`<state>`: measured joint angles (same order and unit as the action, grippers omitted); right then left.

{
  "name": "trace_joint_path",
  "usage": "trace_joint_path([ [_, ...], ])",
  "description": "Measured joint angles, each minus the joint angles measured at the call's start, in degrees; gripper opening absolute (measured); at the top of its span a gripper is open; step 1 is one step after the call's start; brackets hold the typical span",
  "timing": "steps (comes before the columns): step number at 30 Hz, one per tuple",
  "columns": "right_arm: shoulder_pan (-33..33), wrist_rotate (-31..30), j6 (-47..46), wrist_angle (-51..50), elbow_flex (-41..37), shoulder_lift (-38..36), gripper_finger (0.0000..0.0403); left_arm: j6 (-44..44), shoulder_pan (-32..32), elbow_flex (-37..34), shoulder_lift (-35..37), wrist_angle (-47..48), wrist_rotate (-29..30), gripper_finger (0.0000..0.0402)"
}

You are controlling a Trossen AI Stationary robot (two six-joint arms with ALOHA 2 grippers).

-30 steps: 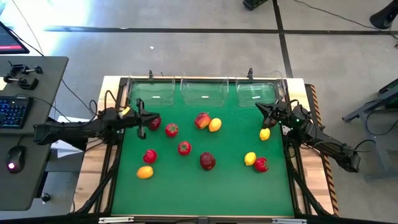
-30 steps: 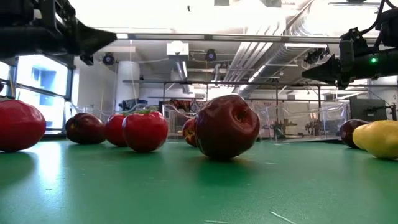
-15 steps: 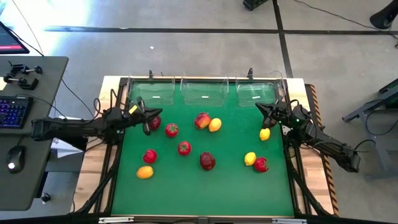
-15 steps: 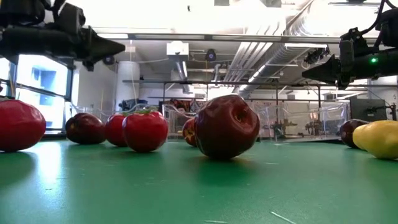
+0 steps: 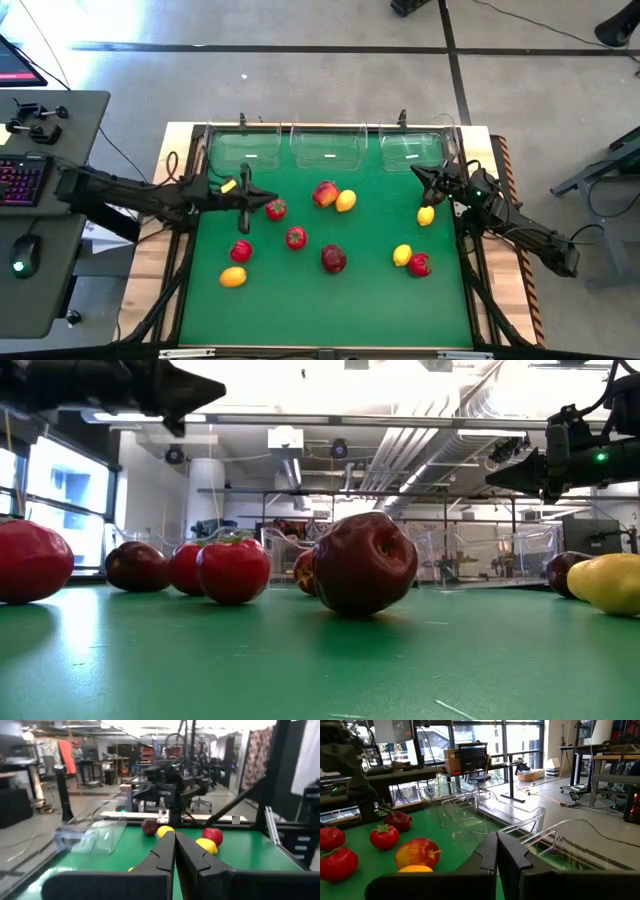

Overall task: Sort produce into baskets
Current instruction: Put the red tomato into the middle transparent bin

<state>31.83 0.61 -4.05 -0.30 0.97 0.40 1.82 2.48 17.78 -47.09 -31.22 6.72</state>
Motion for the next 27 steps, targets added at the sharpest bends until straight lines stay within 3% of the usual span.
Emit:
trace_joint_path([
  [13, 0.00, 0.01, -0.02, 0.00, 0.00, 0.00, 0.0000, 1.37, 2.89, 7.60, -17.10, 7.59, 0.07, 0.0000],
  [21, 0.00, -0.01, -0.02, 0.00, 0.00, 0.00, 0.0000, -0.27, 2.84, 10.24, -20.23, 10.02, 0.07, 0.0000],
  [27, 0.00, -0.01, -0.02, 0.00, 0.00, 0.00, 0.0000, -0.67, 2.86, 15.83, -20.24, 17.74, -0.01, 0.0013],
])
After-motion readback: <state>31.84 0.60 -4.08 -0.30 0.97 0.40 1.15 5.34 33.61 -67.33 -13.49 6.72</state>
